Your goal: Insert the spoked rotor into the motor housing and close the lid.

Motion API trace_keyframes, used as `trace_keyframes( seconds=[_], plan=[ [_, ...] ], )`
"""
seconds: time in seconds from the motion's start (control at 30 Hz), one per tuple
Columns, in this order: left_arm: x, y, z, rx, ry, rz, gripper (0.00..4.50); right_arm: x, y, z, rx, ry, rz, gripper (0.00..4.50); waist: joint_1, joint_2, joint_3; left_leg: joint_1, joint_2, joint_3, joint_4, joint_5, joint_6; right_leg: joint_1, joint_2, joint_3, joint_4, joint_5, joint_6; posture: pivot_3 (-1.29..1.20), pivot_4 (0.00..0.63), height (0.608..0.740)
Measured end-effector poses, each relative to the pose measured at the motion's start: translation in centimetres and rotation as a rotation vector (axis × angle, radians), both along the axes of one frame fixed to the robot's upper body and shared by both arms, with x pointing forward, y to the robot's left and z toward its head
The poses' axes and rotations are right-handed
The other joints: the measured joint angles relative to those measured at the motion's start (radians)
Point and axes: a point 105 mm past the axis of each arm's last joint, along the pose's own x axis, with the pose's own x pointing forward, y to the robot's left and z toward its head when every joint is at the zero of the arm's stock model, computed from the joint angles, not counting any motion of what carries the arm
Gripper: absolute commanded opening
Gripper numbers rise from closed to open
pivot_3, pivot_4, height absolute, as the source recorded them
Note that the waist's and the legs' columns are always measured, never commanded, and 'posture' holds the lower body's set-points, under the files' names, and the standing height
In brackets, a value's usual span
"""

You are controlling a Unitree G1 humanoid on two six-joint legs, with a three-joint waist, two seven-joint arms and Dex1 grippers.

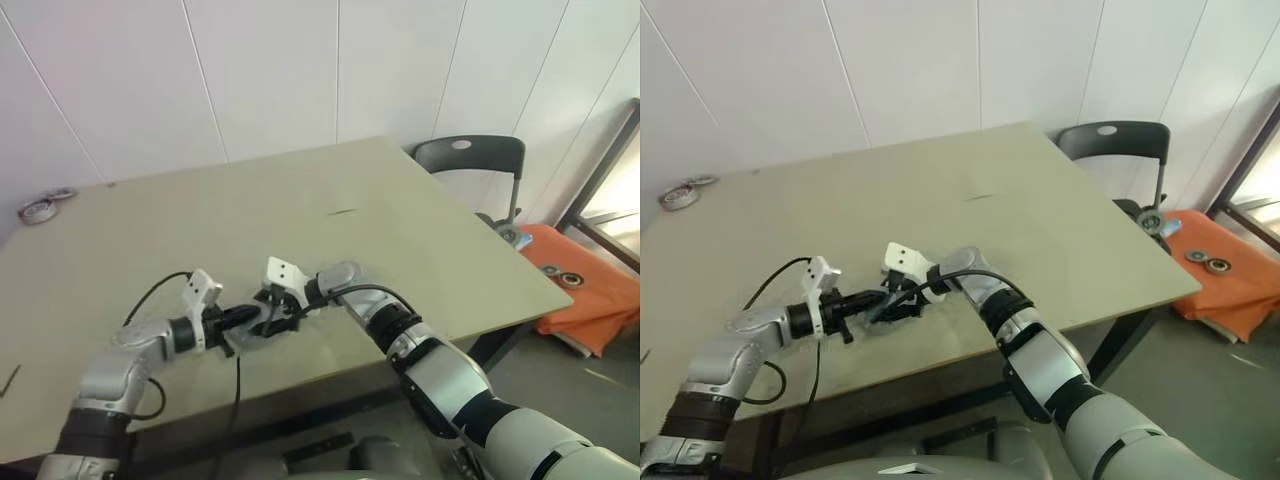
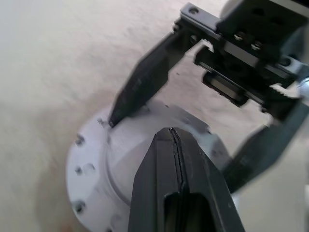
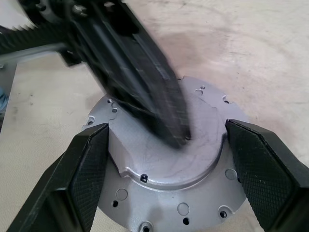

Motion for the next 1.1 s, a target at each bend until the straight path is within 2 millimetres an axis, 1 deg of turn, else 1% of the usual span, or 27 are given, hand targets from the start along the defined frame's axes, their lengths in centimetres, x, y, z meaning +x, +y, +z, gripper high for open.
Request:
trace_keyframes(
  seconds=[0.13, 0.2, 0.27, 0.33, 0.4, 0.47, 0.87, 1.1],
  plan=[
    [0.5, -0.7, -0.7, -0.017, 0.001, 0.015, 0.00, 0.1, -0.1, -0.3, -0.005, 0.005, -0.016, 3.95, 0.000, 0.004, -0.003, -0.001, -0.001, 0.000, 0.003, 0.000, 0.000, 0.000, -0.001, -0.005, -0.005, 0.000, 0.000, 0.00, 0.000, 0.740],
    [0.5, -1.0, -0.9, -0.028, 0.005, 0.013, 0.00, 0.1, -0.2, -0.4, -0.009, 0.007, -0.023, 3.95, -0.001, 0.012, -0.008, -0.002, 0.002, -0.001, 0.002, 0.000, 0.000, 0.000, -0.001, -0.016, -0.017, 0.000, 0.000, 0.00, 0.000, 0.740],
    [0.5, -1.3, -1.0, -0.034, 0.009, 0.006, 0.00, 0.1, -0.2, -0.5, -0.010, 0.008, -0.027, 3.95, 0.001, 0.014, -0.008, -0.006, 0.002, -0.003, 0.003, 0.000, 0.000, 0.000, -0.003, -0.020, -0.019, 0.000, 0.000, 0.00, 0.000, 0.740],
    [0.3, -1.5, -1.1, -0.040, 0.017, -0.009, 0.00, 0.1, -0.2, -0.5, -0.010, 0.008, -0.029, 3.95, 0.000, 0.015, -0.009, -0.007, 0.002, -0.003, 0.003, 0.000, 0.000, -0.001, -0.003, -0.021, -0.022, 0.000, 0.000, 0.00, 0.000, 0.740],
    [-0.2, -1.8, -1.1, -0.048, 0.026, -0.036, 0.00, 0.1, -0.2, -0.5, -0.010, 0.009, -0.029, 3.95, -0.001, 0.020, -0.012, -0.011, 0.004, -0.004, 0.003, 0.000, 0.000, -0.001, -0.002, -0.026, -0.030, 0.000, 0.000, 0.00, 0.000, 0.740],
    [-0.6, -1.9, -1.1, -0.049, 0.037, -0.063, 0.00, 0.1, -0.2, -0.5, -0.011, 0.009, -0.029, 3.95, 0.000, 0.020, -0.012, -0.011, 0.004, -0.004, 0.002, 0.000, 0.000, -0.001, -0.004, -0.027, -0.031, 0.000, 0.000, 0.00, 0.000, 0.740],
    [-1.0, -0.7, -1.1, -0.015, 0.047, -0.077, 0.00, 0.2, -0.2, -0.5, -0.012, 0.008, -0.032, 3.95, 0.001, 0.021, -0.012, -0.013, 0.004, -0.005, 0.002, 0.000, 0.000, -0.005, -0.004, -0.026, -0.031, 0.000, 0.000, 0.00, 0.000, 0.740],
    [-0.7, -0.3, -1.2, -0.003, 0.032, -0.051, 0.00, 0.2, -0.3, -0.6, -0.013, 0.005, -0.038, 3.95, 0.001, 0.024, -0.013, -0.016, 0.004, -0.005, 0.002, 0.000, 0.001, -0.007, -0.004, -0.029, -0.037, 0.000, 0.000, 0.00, 0.000, 0.740]
  ],
)
